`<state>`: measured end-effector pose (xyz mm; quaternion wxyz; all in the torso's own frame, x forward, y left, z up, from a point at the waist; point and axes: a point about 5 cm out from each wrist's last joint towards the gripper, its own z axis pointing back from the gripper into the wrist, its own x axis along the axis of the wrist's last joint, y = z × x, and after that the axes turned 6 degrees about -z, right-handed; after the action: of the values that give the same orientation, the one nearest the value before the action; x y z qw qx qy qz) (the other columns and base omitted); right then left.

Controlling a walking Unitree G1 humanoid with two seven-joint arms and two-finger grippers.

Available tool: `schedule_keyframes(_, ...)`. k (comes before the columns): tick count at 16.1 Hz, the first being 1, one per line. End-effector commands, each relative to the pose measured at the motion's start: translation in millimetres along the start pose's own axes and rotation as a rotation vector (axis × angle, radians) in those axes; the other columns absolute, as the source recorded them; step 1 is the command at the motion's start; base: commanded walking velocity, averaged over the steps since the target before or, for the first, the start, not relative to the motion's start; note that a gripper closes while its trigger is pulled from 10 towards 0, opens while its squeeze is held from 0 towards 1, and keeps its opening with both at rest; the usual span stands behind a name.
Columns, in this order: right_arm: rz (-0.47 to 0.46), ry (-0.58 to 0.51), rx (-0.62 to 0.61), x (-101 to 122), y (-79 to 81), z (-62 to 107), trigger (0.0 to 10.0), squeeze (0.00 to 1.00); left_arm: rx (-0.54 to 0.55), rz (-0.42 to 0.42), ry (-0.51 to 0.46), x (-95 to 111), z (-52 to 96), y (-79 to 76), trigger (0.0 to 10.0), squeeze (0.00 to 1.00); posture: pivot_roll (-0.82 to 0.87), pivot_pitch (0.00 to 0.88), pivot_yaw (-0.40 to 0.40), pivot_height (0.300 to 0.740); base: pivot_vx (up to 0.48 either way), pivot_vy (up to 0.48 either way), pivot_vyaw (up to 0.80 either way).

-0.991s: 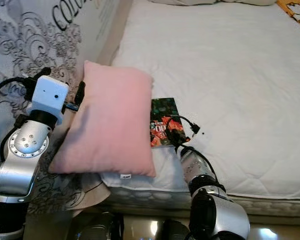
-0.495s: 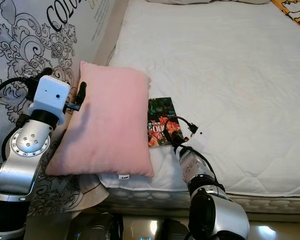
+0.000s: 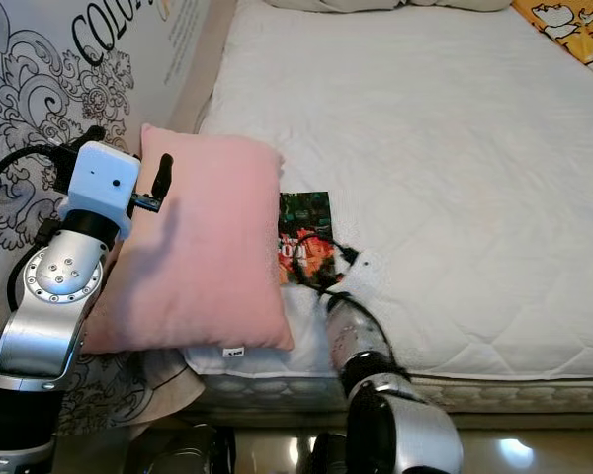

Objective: Clean up the room

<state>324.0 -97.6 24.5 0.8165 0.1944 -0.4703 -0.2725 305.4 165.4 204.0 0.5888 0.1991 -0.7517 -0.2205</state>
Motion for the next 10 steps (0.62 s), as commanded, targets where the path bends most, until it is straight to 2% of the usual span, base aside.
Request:
schedule_keyframes(1,0.011,0.101,-0.015,-28.5,0.3,5.2,0.0,0.00,0.007,-0.003,-0.008,1.6,-1.7,-0.7,10.0,0.00,0.19,0.133,0.007,0.736,0.000,0.000,0.00)
schedule_keyframes(3,0.015,0.106,-0.010,-30.6,-3.0,6.4,0.0,0.00,0.013,0.006,-0.017,4.1,-3.7,-1.1,10.0,0.00,0.19,0.126,0.000,0.736,0.000,0.000,0.00)
schedule_keyframes(4,0.020,0.099,-0.019,-26.6,-11.2,6.7,0.0,0.00,0.017,0.009,-0.022,5.5,-4.2,-1.1,10.0,0.00,0.19,0.122,-0.005,0.736,0.000,0.000,0.00)
schedule_keyframes(8,0.071,0.105,-0.069,-18.6,-58.3,15.8,0.0,0.00,0.029,0.024,-0.024,5.7,-4.6,-2.4,10.0,0.00,0.17,0.114,-0.017,0.736,0.000,0.000,0.00)
schedule_keyframes(9,0.102,0.110,-0.061,-17.0,-71.1,22.4,0.0,0.00,0.031,0.035,-0.025,6.2,-5.6,-3.6,10.0,0.00,0.15,0.105,-0.025,0.736,0.000,0.000,0.00)
schedule_keyframes(10,0.119,0.110,-0.051,-16.3,-74.6,25.5,0.0,0.00,0.031,0.040,-0.026,6.6,-6.0,-4.1,10.0,0.00,0.15,0.105,-0.025,0.736,0.000,0.000,0.00)
